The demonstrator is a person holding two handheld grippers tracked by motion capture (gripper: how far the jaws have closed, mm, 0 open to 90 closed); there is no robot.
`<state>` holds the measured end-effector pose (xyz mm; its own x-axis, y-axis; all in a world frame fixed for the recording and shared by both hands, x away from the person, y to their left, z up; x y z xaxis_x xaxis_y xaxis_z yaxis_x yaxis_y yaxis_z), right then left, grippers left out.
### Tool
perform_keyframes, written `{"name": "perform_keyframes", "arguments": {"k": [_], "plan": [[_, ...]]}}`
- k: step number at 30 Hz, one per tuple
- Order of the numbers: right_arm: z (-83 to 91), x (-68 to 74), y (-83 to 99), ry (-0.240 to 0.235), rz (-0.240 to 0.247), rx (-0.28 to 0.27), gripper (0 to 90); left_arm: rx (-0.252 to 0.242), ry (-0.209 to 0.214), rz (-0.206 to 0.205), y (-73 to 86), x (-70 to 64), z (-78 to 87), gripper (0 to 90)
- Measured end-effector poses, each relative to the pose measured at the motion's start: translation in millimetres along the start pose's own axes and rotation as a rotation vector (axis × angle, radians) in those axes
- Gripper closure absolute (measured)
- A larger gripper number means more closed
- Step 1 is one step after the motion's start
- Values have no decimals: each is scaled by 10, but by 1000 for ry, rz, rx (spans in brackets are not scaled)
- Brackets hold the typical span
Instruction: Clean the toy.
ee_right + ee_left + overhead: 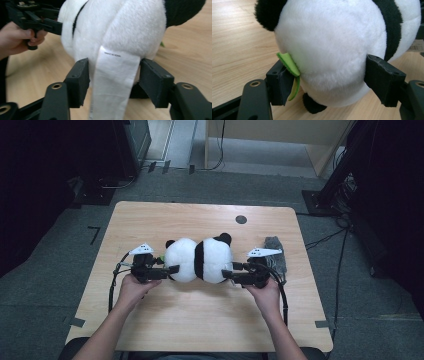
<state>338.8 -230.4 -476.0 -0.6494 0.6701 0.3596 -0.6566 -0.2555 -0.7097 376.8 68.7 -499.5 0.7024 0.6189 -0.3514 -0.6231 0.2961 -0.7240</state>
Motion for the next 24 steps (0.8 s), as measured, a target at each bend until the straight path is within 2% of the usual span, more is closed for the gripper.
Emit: {"name": "perform_keyframes", "arguments": {"k": [3, 6, 10, 11, 14, 17, 19, 21, 24], "plan": [[-45, -32, -7, 15, 30, -18, 372, -14, -35, -3, -14, 24, 0, 257], [-81, -74, -17, 30, 61, -35, 351, -42, -40, 8, -33, 64, -26, 259], [-130, -124, -34, 49, 119, -75, 271, -50, -38, -43, -69, 151, -85, 261], [-147, -129, -40, 50, 119, -76, 267, -49, -37, -40, -69, 161, -95, 263], [-187, -144, -57, 9, 100, -48, 250, -54, -41, -49, -58, 164, -101, 266], [-215, -158, -80, 3, 117, -42, 211, -54, -41, -65, -48, 178, -96, 268], [-225, -168, -79, -11, 106, -38, 213, -51, -42, -76, -59, 176, -80, 269], [-195, -167, -90, 3, 116, -42, 261, -51, -49, -89, -79, 171, -54, 271], [-119, -153, -125, 36, 135, -59, 274, -55, -63, -96, -105, 163, -15, 277]]}}
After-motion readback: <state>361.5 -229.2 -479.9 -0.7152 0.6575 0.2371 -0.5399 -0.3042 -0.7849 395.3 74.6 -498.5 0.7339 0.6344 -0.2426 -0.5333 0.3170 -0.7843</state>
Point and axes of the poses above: each handheld gripper's, and its own axes: z roughly backward along the jaws, y roughly out of its underside, x roughly to its left, the point moved 5 cm from there along -z, roughly forward along the jaws, and after that the axes turned 6 degrees about x, right-handed, at the moved point
